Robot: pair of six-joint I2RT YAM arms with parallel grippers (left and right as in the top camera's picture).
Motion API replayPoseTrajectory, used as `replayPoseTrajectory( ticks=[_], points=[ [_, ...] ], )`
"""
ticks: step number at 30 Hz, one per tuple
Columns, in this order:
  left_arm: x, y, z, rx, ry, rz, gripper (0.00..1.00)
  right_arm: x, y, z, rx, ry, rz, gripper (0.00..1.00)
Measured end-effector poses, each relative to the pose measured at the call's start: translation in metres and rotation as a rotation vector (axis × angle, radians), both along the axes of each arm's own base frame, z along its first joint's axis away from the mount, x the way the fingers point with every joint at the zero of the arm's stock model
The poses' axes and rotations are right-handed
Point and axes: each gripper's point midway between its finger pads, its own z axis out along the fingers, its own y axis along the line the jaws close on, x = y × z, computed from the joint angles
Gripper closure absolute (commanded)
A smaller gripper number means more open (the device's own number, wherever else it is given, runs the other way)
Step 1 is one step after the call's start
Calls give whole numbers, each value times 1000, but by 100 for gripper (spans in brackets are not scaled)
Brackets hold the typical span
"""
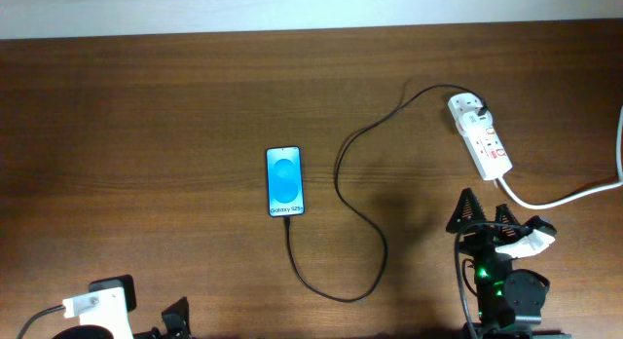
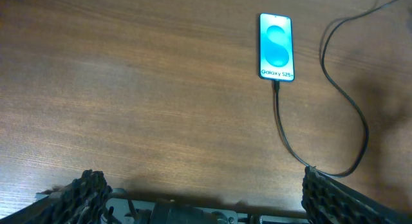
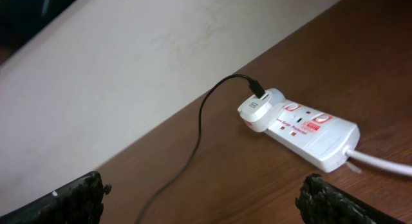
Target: Plug charger to phone and switch on socket
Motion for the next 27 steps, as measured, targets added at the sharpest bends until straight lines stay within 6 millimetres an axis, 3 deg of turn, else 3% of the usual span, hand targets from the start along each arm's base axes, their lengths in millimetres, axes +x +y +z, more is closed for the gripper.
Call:
replayPoseTrajectory(
  ticks=[5, 27],
  points=[
    [0, 0, 0, 0, 0, 0, 1, 0, 0, 0, -135, 15, 10, 2],
    [0, 0, 0, 0, 0, 0, 1, 0, 0, 0, -157, 17, 12, 2]
  ],
)
